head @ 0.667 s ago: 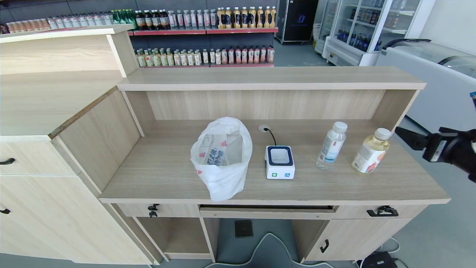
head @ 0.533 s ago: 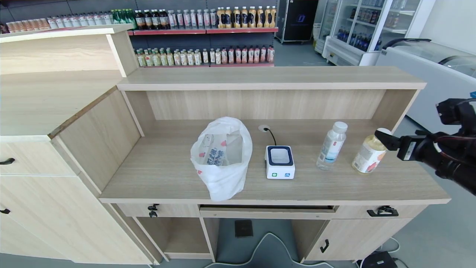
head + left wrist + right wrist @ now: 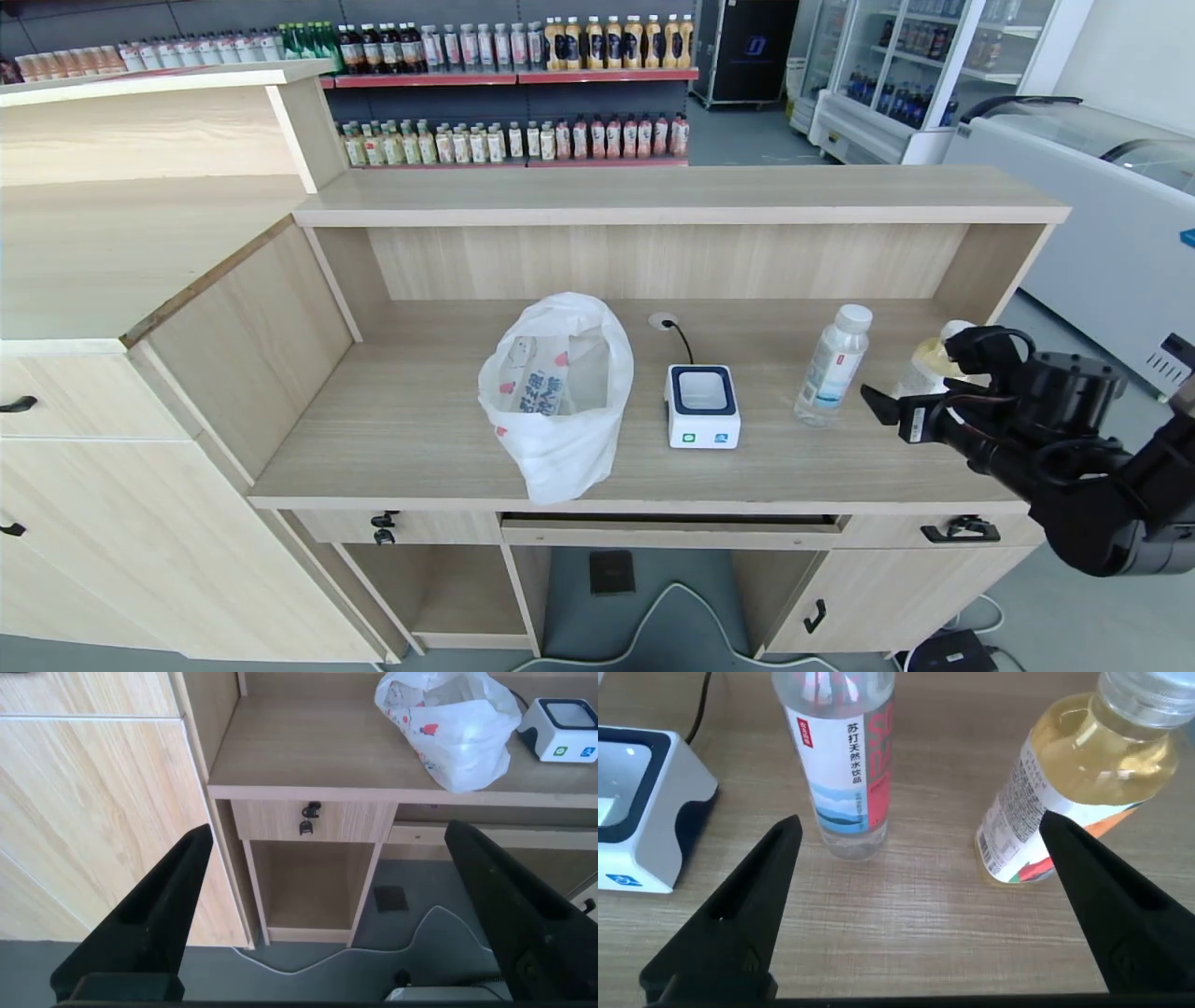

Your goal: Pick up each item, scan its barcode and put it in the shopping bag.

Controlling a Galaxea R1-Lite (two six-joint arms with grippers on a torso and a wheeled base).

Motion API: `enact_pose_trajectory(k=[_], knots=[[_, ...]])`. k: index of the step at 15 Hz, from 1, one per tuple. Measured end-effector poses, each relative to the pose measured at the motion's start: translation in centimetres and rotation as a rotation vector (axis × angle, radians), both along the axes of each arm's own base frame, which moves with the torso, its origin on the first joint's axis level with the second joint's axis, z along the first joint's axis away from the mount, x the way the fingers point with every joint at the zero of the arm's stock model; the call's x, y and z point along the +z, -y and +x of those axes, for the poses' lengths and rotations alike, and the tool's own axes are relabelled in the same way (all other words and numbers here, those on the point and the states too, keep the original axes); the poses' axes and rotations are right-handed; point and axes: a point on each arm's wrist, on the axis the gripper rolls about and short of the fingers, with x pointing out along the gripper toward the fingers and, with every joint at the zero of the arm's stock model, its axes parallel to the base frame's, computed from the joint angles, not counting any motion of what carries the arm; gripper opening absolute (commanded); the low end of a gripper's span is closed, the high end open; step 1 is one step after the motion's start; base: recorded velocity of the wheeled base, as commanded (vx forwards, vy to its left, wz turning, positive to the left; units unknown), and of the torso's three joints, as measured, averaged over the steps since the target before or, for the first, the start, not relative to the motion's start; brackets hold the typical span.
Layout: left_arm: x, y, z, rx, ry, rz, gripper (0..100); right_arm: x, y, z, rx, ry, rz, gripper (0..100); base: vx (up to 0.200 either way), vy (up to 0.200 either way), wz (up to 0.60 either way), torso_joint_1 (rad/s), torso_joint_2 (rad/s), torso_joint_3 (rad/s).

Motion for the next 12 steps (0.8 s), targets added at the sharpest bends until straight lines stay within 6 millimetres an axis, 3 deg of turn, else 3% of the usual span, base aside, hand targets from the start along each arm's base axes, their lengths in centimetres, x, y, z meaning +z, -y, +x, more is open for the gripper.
enact_pose_trajectory(k=[12], knots=[[0.0,0.0,0.0,0.0,0.0,0.0,100,-2.4,-4.0,9.1,0.117,0.057,-0.02,100,0.0,0.0,0.0,0.0,0.0,0.0]])
